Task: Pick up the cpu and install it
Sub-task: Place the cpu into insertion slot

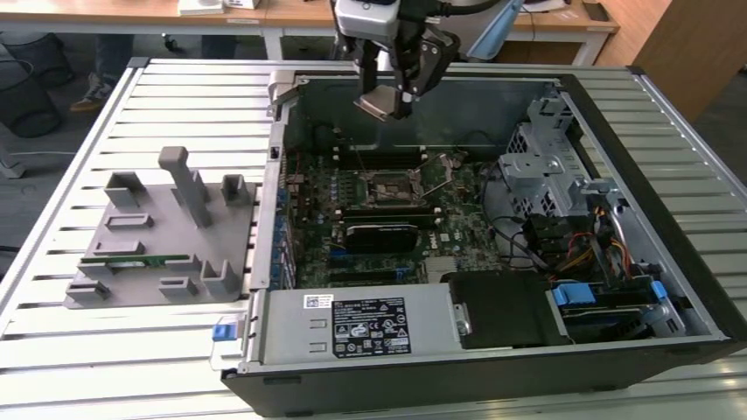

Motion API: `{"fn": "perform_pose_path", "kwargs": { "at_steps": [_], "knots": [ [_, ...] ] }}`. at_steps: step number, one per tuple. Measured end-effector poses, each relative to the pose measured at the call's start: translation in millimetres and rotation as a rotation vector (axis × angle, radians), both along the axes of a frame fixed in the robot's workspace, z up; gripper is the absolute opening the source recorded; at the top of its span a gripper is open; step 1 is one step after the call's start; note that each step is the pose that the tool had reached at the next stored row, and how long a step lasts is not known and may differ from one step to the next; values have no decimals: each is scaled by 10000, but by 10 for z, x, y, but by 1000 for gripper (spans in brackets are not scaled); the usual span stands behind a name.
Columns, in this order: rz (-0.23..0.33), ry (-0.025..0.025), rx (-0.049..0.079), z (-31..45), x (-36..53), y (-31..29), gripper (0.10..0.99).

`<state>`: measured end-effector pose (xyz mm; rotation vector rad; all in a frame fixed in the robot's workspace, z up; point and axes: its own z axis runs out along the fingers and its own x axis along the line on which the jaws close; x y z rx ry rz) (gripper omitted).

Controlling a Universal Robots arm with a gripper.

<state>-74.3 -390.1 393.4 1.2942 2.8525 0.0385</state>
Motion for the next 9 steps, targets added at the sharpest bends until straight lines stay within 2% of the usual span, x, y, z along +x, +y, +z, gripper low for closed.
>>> {"fn": "perform_pose_path", "kwargs": {
  "at_steps": [9],
  "knots": [
    [-727, 0, -21, 0, 0, 20, 545]
  ]
}}
